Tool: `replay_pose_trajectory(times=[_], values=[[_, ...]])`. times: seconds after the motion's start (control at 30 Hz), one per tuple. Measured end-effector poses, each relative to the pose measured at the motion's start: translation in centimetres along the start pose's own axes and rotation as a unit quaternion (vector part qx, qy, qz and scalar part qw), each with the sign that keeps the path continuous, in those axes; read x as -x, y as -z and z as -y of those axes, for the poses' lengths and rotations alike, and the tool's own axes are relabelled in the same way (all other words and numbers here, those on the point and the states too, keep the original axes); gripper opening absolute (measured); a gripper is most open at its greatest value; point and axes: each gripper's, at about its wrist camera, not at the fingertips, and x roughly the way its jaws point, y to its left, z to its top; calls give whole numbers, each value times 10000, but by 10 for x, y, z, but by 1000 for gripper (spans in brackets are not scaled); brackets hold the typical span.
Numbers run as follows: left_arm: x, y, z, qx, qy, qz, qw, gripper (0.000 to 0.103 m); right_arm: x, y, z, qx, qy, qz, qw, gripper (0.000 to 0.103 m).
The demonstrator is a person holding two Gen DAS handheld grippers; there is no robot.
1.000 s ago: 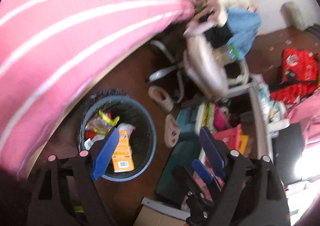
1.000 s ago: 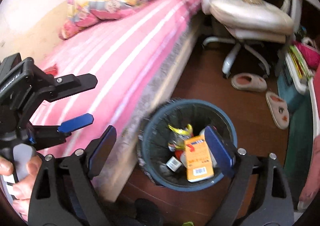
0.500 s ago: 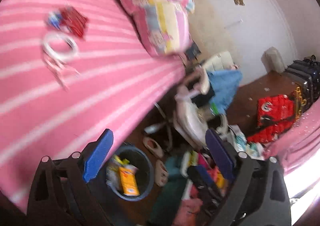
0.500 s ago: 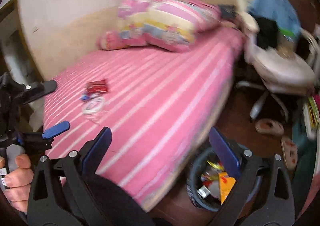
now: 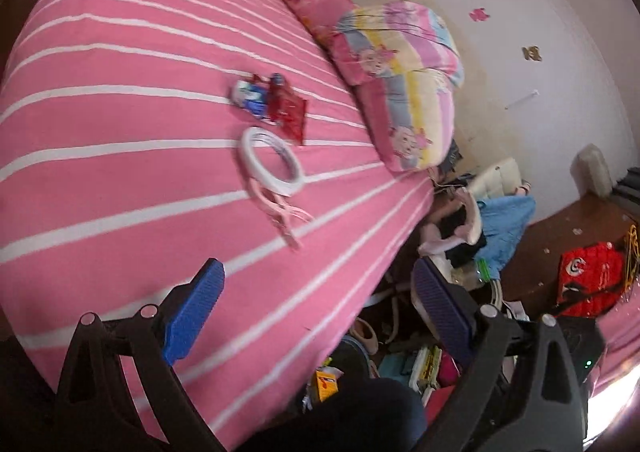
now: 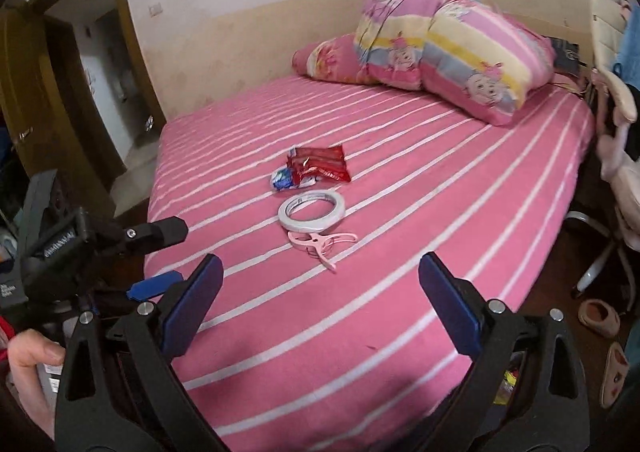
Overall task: Collect trash
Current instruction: 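Move both open tools back over the bed toward the tape roll, then grasp the pink plastic clip with the right tool while the left tool grasps the white tape roll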
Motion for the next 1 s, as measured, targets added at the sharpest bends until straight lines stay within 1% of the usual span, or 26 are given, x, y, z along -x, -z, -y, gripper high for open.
replay_pose_trajectory(times=[0.13, 0.33, 0.43, 0.53, 0.57, 0.6, 0.67, 0.7, 0.77, 0.83, 0.9, 1.0], values=[[-24, -15, -16, 17, -53, -114, 9999, 92, -35, 6, -2, 148, -101, -117, 9998, 97], [-60, -37, -32, 116, -71, -339, 9993, 92, -79, 15, 6, 275, -461, -339, 9980, 97], [-78, -52, -35, 105, -124, -415, 9990, 92, -100, 15, 7, 409, -560, -502, 9963, 94], [-94, -68, -42, 249, -140, -468, 9985, 92, -122, 14, 6, 610, -531, -616, 9948, 87], [-100, -72, -46, 336, -117, -528, 9980, 92, -128, 14, 6, 645, -532, -656, 9943, 81], [-106, -75, -48, 391, -128, -584, 9974, 92, -134, 14, 7, 680, -527, -713, 9937, 78], [-118, -81, -51, 422, -197, -680, 9966, 92, -148, 14, 8, 739, -496, -835, 9925, 68], [-123, -83, -52, 451, -199, -734, 9961, 92, -154, 15, 9, 747, -504, -896, 9919, 67], [-135, -88, -54, 577, -112, -866, 9945, 92, -161, 17, 11, 760, -507, -965, 9911, 60], [-147, -92, -56, 640, -124, -952, 9933, 92, -169, 20, 14, 772, -495, -1089, 9898, 57], [-155, -96, -56, 644, -140, -980, 9930, 91, -173, 22, 16, 761, -463, -1173, 9891, 53], [-168, -102, -53, 584, -174, -1058, 9925, 91, -177, 24, 17, 810, -425, -1164, 9890, 47]])
